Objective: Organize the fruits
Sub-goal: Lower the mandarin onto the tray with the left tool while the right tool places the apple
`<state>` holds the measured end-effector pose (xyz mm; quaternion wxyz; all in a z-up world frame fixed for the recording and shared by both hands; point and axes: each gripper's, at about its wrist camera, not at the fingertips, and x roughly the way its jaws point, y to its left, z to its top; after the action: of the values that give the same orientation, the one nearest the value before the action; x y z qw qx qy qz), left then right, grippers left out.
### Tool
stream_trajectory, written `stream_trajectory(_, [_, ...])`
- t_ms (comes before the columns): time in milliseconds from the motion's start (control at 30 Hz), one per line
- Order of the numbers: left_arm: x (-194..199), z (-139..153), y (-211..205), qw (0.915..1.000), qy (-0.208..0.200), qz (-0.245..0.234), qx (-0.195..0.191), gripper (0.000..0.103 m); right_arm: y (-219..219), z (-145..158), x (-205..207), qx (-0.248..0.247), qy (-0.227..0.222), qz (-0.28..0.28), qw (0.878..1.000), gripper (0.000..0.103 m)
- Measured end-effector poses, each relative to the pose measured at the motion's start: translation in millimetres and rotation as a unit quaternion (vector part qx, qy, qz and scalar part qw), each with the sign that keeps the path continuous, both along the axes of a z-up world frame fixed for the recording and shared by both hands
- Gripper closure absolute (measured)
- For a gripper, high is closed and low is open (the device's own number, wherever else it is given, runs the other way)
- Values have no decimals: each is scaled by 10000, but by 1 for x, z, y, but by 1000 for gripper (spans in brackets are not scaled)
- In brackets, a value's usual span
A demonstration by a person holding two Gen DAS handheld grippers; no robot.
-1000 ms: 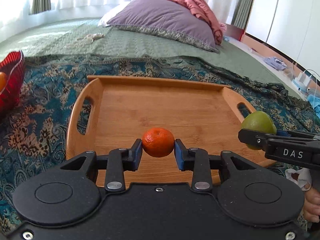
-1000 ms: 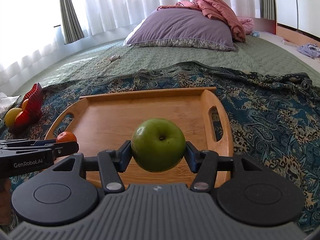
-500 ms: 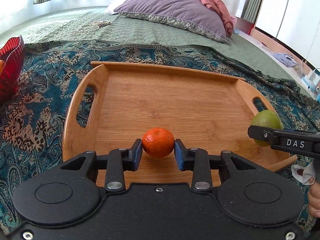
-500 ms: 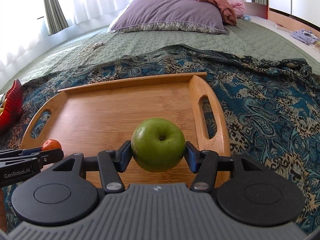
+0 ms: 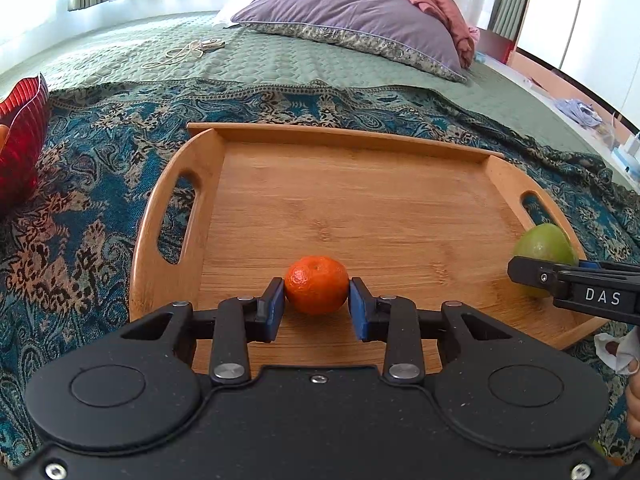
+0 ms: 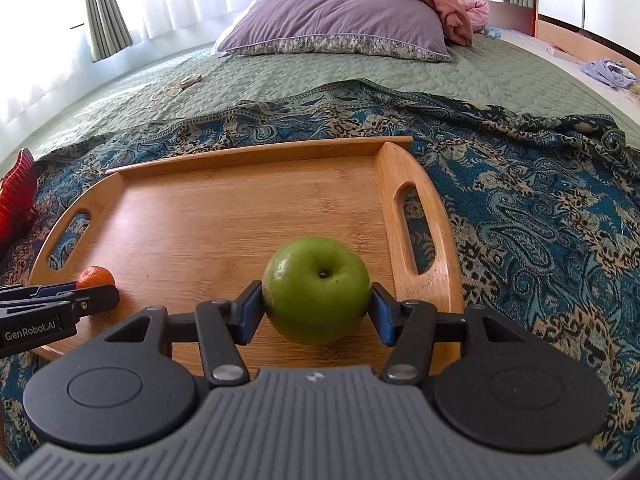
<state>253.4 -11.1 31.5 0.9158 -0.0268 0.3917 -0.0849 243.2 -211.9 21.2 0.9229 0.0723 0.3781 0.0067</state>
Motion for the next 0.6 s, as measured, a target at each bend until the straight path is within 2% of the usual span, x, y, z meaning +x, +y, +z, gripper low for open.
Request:
stream_trajectory(433, [-3, -1, -2, 10000, -49, -10, 43, 70, 1, 0, -3, -45, -7, 5, 10000, 42])
stream_trajectory(500, [-5, 0, -4, 9999, -58, -32, 90, 70, 1, 1, -3, -41, 3, -12, 10000, 37])
stream_trajectory(600, [-8, 2, -4, 9999, -74, -67, 106, 64, 1, 2, -6, -119, -49, -3, 9999, 32])
